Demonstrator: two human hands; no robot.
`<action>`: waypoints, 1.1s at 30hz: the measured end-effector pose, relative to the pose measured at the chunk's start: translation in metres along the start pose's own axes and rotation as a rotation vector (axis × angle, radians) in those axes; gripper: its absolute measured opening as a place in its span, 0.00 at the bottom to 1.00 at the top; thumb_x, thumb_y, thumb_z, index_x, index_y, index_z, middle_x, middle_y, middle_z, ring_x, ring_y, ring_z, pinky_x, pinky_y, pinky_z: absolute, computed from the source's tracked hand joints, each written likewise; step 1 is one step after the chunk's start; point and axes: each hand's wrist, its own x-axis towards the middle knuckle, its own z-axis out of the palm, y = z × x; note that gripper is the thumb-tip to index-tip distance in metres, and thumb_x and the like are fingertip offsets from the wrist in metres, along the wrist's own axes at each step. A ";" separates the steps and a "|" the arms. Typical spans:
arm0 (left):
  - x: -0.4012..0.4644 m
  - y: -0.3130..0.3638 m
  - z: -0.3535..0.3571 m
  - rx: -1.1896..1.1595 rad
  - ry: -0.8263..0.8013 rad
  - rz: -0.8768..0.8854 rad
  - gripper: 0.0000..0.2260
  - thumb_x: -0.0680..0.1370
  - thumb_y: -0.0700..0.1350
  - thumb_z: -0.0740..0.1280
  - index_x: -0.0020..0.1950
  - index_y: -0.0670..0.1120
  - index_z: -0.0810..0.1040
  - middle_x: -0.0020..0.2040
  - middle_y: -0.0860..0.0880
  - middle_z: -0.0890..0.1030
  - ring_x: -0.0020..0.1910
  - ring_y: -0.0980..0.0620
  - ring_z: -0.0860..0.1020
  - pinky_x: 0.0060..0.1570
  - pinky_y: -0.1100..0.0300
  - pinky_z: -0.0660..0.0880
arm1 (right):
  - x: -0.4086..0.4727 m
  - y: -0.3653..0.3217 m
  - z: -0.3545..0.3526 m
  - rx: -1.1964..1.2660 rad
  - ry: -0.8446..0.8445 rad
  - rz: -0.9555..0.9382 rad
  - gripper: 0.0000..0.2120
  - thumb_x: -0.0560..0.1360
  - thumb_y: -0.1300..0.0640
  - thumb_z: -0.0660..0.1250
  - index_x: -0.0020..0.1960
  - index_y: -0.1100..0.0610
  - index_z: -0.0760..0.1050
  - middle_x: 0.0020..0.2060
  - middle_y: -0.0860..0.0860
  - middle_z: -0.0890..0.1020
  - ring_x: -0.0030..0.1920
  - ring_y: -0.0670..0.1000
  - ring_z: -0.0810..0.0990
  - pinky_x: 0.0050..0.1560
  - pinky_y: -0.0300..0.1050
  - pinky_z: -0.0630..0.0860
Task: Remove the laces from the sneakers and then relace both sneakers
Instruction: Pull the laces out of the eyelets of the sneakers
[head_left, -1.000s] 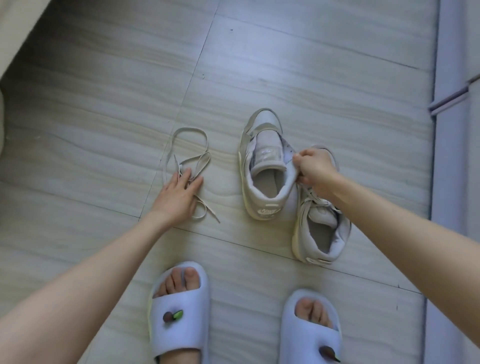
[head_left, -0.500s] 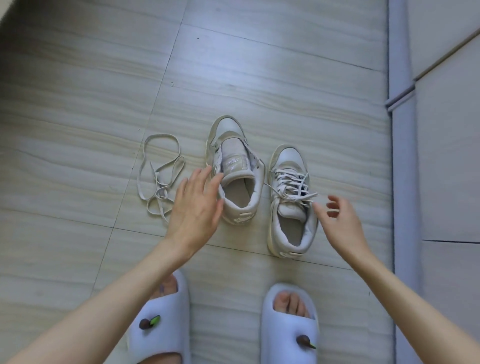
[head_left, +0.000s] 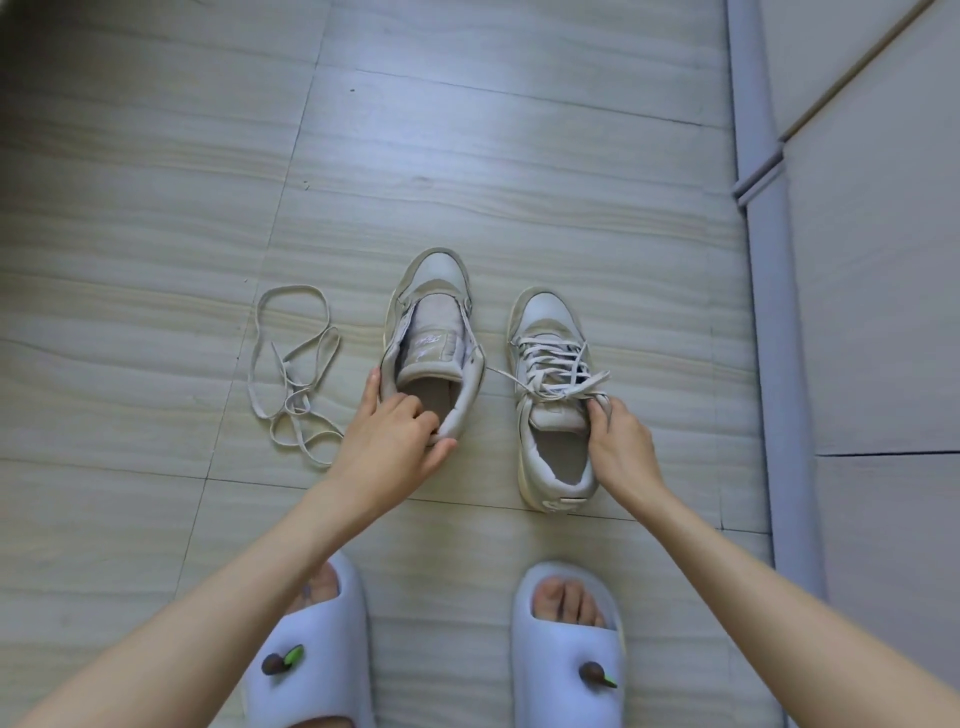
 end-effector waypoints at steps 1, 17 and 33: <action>0.001 0.001 -0.006 0.041 -0.075 0.005 0.16 0.80 0.53 0.58 0.47 0.44 0.78 0.46 0.47 0.77 0.52 0.47 0.75 0.73 0.49 0.42 | -0.002 -0.002 -0.004 -0.003 0.003 0.009 0.16 0.82 0.52 0.52 0.57 0.61 0.72 0.53 0.63 0.79 0.55 0.64 0.74 0.46 0.49 0.64; -0.043 0.113 -0.261 -0.735 0.268 0.048 0.19 0.78 0.57 0.59 0.67 0.50 0.69 0.58 0.46 0.80 0.57 0.49 0.78 0.57 0.53 0.75 | -0.135 -0.152 -0.213 0.224 0.329 -0.361 0.16 0.81 0.47 0.53 0.41 0.54 0.70 0.38 0.51 0.74 0.42 0.55 0.71 0.42 0.46 0.64; -0.141 0.123 -0.296 -1.100 0.740 0.189 0.06 0.81 0.42 0.57 0.50 0.48 0.73 0.39 0.44 0.83 0.37 0.53 0.83 0.36 0.64 0.79 | -0.226 -0.168 -0.249 0.816 -0.267 -0.585 0.45 0.62 0.33 0.66 0.75 0.43 0.54 0.65 0.42 0.71 0.63 0.45 0.73 0.64 0.49 0.71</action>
